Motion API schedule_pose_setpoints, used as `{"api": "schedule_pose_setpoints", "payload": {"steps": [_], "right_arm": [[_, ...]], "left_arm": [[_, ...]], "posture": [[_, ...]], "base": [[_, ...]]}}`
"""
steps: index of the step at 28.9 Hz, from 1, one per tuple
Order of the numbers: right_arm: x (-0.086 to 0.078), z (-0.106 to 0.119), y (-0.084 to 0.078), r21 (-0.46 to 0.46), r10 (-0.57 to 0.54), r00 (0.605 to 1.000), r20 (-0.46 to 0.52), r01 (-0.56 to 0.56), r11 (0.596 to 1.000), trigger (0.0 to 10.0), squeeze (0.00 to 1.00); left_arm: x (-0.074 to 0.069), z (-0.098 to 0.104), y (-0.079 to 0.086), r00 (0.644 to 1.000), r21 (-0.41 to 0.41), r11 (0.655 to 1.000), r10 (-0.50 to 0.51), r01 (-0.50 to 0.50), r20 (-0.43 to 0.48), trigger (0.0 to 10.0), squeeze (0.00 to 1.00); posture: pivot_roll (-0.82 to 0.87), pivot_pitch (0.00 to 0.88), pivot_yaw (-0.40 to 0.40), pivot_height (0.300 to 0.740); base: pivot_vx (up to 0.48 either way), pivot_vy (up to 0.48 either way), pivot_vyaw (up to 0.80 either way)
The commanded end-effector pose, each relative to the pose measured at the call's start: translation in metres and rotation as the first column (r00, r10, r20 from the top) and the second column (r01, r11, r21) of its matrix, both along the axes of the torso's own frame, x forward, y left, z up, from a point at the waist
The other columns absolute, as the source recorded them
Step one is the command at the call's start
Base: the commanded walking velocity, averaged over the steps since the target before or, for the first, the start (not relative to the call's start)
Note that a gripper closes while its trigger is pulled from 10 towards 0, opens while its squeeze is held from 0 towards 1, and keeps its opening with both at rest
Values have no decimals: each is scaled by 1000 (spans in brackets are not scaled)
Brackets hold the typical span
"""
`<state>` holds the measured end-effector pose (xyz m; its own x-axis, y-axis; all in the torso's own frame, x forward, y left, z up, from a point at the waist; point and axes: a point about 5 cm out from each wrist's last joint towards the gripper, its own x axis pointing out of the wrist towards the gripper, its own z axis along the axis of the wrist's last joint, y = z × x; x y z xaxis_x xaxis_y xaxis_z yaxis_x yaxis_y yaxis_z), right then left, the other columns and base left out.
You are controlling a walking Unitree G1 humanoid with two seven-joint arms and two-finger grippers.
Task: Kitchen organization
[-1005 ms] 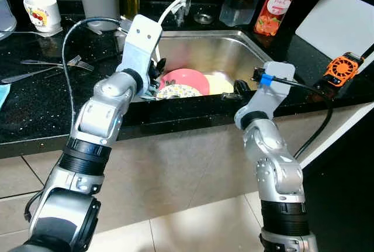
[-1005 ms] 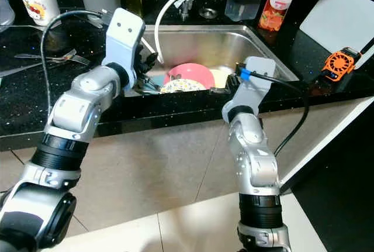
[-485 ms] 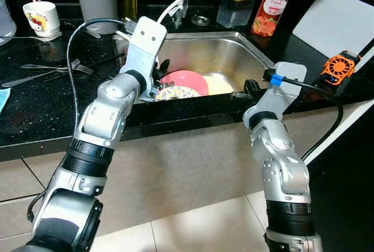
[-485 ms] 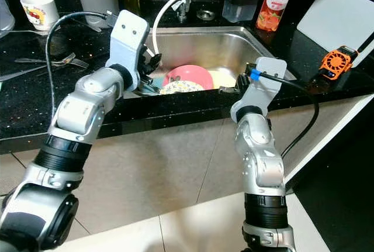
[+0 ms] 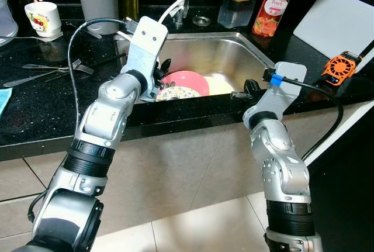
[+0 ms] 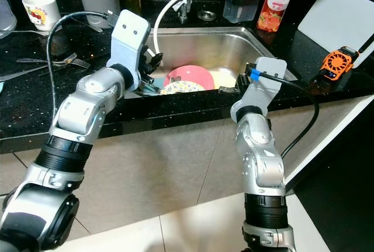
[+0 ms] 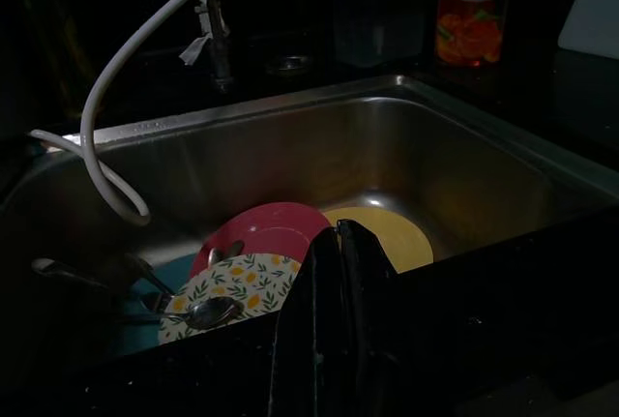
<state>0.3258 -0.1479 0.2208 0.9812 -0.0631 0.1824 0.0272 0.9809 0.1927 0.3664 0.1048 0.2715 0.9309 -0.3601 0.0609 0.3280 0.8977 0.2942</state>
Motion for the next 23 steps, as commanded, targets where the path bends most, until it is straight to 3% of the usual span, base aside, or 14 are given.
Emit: {"api": "schedule_pose_setpoints", "payload": {"steps": [1,23], "right_arm": [[2,1,-3,-2,-8,1000,8,8,1000,10000,0],[0,0,2,2,6,1000,5,-6,1000,10000,0]], "left_arm": [[1,1,-5,1000,8,1000,-9,9,7,10000,0],[1,2,-2,1000,12,1000,5,-5,11,10000,0]], "posture": [[163,0,-59,740],[172,0,-62,740]], "base": [[0,0,0],[0,0,0]]}}
